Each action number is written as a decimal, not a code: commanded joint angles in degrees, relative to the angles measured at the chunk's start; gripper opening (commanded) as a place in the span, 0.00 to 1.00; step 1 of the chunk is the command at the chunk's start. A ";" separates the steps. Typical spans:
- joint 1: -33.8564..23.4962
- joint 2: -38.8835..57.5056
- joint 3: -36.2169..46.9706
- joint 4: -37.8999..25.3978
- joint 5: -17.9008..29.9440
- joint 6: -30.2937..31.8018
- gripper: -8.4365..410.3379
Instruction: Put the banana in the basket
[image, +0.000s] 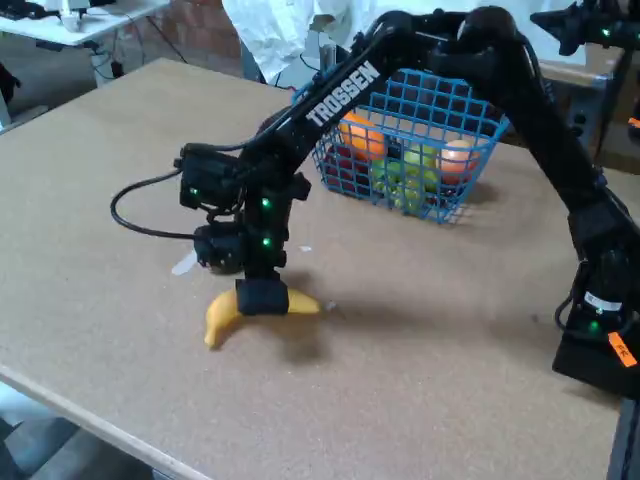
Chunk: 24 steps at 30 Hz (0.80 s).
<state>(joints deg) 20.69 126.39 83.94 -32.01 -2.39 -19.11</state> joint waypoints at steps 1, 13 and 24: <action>1.29 -3.23 0.48 0.09 0.00 0.98 0.16; 2.16 -15.85 1.90 2.62 8.22 6.27 0.16; 0.17 -26.03 1.90 3.10 30.64 15.50 0.16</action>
<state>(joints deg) 22.33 103.42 85.82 -28.73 21.63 -7.94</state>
